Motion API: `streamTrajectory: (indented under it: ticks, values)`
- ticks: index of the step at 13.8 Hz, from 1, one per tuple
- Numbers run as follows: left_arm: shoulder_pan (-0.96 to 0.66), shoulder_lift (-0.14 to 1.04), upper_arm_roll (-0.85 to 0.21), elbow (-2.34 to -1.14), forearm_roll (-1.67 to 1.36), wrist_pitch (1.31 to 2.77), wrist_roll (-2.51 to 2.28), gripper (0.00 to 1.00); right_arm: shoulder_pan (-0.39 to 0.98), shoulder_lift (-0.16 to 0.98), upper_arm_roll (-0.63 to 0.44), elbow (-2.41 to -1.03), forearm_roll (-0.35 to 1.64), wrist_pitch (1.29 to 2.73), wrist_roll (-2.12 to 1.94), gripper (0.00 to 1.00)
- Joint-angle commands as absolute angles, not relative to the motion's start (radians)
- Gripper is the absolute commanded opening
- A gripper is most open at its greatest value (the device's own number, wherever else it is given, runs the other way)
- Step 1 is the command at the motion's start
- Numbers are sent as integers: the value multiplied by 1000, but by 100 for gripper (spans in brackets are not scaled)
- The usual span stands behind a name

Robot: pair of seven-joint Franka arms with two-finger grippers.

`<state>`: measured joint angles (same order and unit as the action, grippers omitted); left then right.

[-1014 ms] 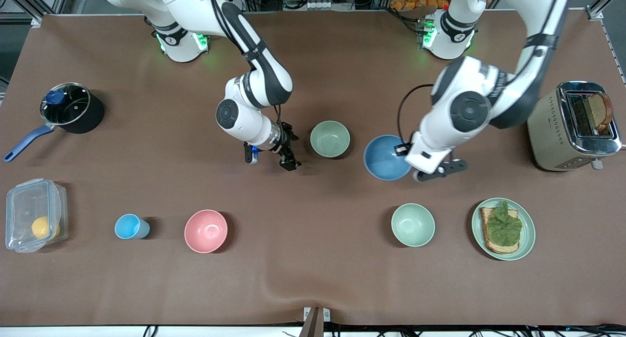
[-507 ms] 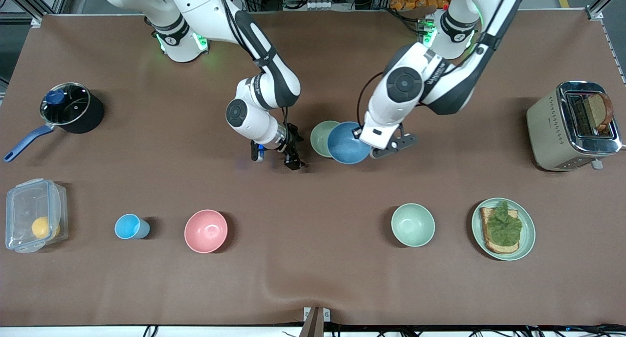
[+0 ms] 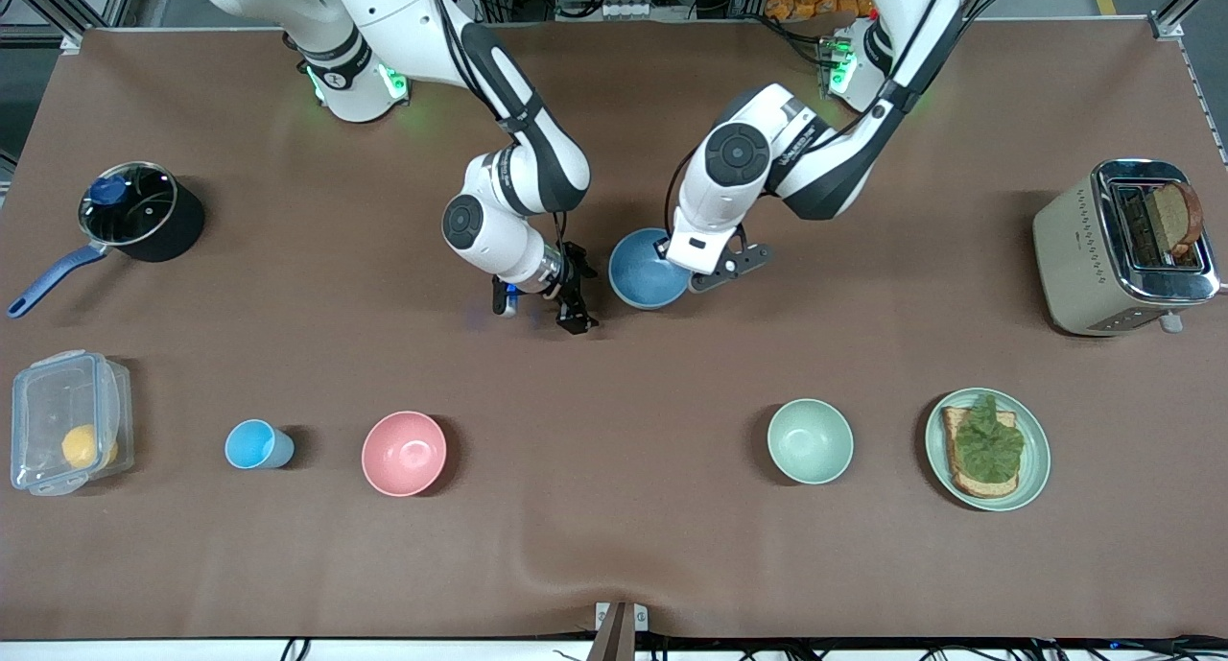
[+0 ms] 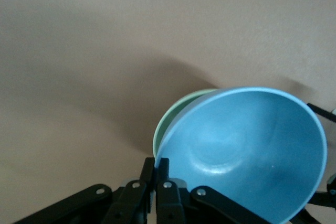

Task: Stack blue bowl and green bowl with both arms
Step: 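Lower the blue bowl into the green bowl with the left gripper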

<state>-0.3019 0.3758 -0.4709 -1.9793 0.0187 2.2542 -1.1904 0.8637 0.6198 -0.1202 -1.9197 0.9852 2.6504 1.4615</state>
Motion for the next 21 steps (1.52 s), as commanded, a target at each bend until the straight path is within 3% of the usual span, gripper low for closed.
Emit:
streamTrajectory:
  ticks: [1,19,21]
  values:
    - [-304,362,-472,-2020,-2,2290,-1206,0,868,626,-118,-1913,1022,2660,1440,100]
    - [-313,434,-476,-2071,-3,2445,-1219,0,867,618,-120,-1922,1019,2657,1431,100]
    - [-307,433,-476,-2068,-3,2444,-1218,53,867,618,-120,-1922,1019,2657,1430,100]
